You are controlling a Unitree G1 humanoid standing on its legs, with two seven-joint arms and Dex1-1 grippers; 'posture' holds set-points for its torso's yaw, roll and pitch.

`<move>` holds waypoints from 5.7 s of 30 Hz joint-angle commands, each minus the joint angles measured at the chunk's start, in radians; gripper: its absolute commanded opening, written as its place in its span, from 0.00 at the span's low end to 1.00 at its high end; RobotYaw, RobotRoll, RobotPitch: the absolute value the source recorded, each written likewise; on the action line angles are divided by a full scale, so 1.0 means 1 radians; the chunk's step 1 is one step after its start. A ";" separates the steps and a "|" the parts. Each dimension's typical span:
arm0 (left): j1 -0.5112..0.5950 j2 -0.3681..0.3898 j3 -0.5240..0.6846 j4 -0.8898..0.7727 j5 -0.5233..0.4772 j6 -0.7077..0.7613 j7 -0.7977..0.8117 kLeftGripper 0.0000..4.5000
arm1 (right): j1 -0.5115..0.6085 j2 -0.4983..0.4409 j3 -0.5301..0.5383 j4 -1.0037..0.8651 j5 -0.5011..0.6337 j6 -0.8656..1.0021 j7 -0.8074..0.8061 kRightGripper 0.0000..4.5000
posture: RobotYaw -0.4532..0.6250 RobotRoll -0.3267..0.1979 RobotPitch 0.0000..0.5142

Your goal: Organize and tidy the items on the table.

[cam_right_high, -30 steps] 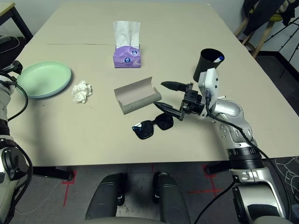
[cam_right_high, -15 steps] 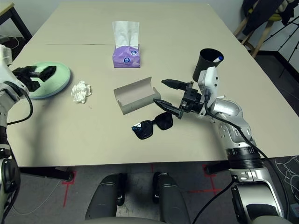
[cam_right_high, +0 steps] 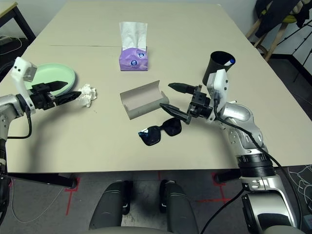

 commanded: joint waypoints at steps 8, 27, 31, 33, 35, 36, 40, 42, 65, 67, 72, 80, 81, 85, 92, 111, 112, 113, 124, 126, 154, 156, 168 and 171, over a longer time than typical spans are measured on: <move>-0.058 -0.025 -0.067 0.194 0.124 -0.110 0.033 0.79 | 0.013 -0.009 -0.020 0.000 0.001 -0.012 0.007 1.00 | 0.50 0.62 0.25; -0.189 -0.026 0.127 0.070 -0.004 0.087 0.196 0.01 | 0.009 -0.002 -0.013 -0.002 -0.001 -0.008 0.001 1.00 | 0.52 0.62 0.25; -0.258 -0.009 0.148 0.226 0.078 -0.006 0.399 0.01 | 0.001 0.004 -0.008 -0.003 -0.001 -0.004 -0.002 1.00 | 0.52 0.62 0.25; -0.287 -0.007 0.156 0.301 0.102 -0.057 0.491 0.01 | -0.003 0.005 -0.008 0.000 -0.002 -0.004 -0.002 1.00 | 0.52 0.62 0.25; -0.316 -0.005 0.167 0.374 0.123 -0.106 0.585 0.01 | -0.004 0.003 -0.007 -0.002 -0.001 -0.001 -0.001 1.00 | 0.51 0.62 0.25; -0.326 -0.005 0.172 0.401 0.125 -0.122 0.610 0.01 | -0.002 0.001 -0.007 -0.006 0.000 0.001 0.001 1.00 | 0.51 0.62 0.25; -0.340 -0.004 0.154 0.456 0.149 -0.167 0.639 0.05 | 0.001 -0.005 -0.012 -0.006 0.001 0.001 0.005 1.00 | 0.51 0.62 0.25; -0.334 -0.008 0.145 0.462 0.158 -0.178 0.636 0.17 | 0.001 -0.006 -0.014 -0.002 0.001 -0.002 0.007 1.00 | 0.51 0.62 0.25; -0.070 -0.063 0.021 0.011 -0.074 -0.106 -0.193 0.99 | -0.007 -0.044 0.006 0.009 -0.040 -0.009 0.039 1.00 | 0.51 0.62 0.26; -0.064 -0.070 0.019 0.002 -0.089 -0.111 -0.222 0.99 | -0.014 -0.071 0.026 -0.001 -0.065 0.010 0.051 1.00 | 0.52 0.62 0.27; -0.027 -0.083 0.002 -0.047 -0.088 -0.150 -0.269 0.99 | -0.059 -0.156 0.115 -0.049 -0.174 0.056 0.068 1.00 | 0.52 0.62 0.28; 0.089 -0.148 -0.021 -0.211 -0.129 -0.193 -0.315 0.99 | -0.114 -0.278 0.225 -0.163 -0.282 0.087 0.168 1.00 | 0.53 0.62 0.25; 0.098 -0.147 -0.028 -0.231 -0.137 -0.190 -0.333 0.99 | -0.133 -0.285 0.240 -0.171 -0.288 0.091 0.186 1.00 | 0.53 0.62 0.25; 0.120 -0.134 -0.060 -0.281 -0.150 -0.200 -0.408 0.99 | -0.212 -0.303 0.307 -0.193 -0.342 0.102 0.242 1.00 | 0.53 0.62 0.26; 0.160 -0.105 -0.108 -0.314 -0.143 -0.213 -0.506 0.99 | -0.293 -0.310 0.397 -0.207 -0.441 0.086 0.300 1.00 | 0.52 0.62 0.29; 0.184 -0.119 -0.136 -0.288 -0.134 -0.259 -0.509 0.99 | -0.439 -0.188 0.570 -0.222 -0.660 0.238 0.348 1.00 | 0.53 0.62 0.31; 0.184 -0.120 -0.135 -0.289 -0.136 -0.258 -0.507 0.99 | -0.443 -0.190 0.579 -0.224 -0.669 0.244 0.358 1.00 | 0.53 0.62 0.30; 0.184 -0.121 -0.135 -0.289 -0.138 -0.257 -0.506 0.99 | -0.445 -0.191 0.584 -0.226 -0.676 0.248 0.365 1.00 | 0.53 0.62 0.30; 0.179 -0.128 -0.140 -0.282 -0.130 -0.261 -0.495 0.99 | -0.463 -0.178 0.644 -0.242 -0.751 0.322 0.403 1.00 | 0.54 0.62 0.29; 0.179 -0.129 -0.140 -0.284 -0.129 -0.260 -0.493 0.99 | -0.468 -0.171 0.655 -0.242 -0.768 0.337 0.400 1.00 | 0.54 0.62 0.29; 0.193 -0.120 -0.144 -0.302 -0.121 -0.258 -0.467 0.99 | -0.504 -0.092 0.749 -0.168 -0.911 0.367 0.431 1.00 | 0.55 0.62 0.29; 0.193 -0.118 -0.144 -0.302 -0.121 -0.259 -0.467 0.99 | -0.502 -0.088 0.750 -0.163 -0.914 0.370 0.431 1.00 | 0.55 0.62 0.29; 0.187 -0.121 -0.146 -0.299 -0.117 -0.257 -0.462 0.99 | -0.482 -0.099 0.749 -0.166 -0.925 0.403 0.440 1.00 | 0.55 0.62 0.29; 0.185 -0.122 -0.147 -0.296 -0.115 -0.259 -0.462 0.99 | -0.477 -0.098 0.747 -0.167 -0.929 0.404 0.442 1.00 | 0.54 0.62 0.28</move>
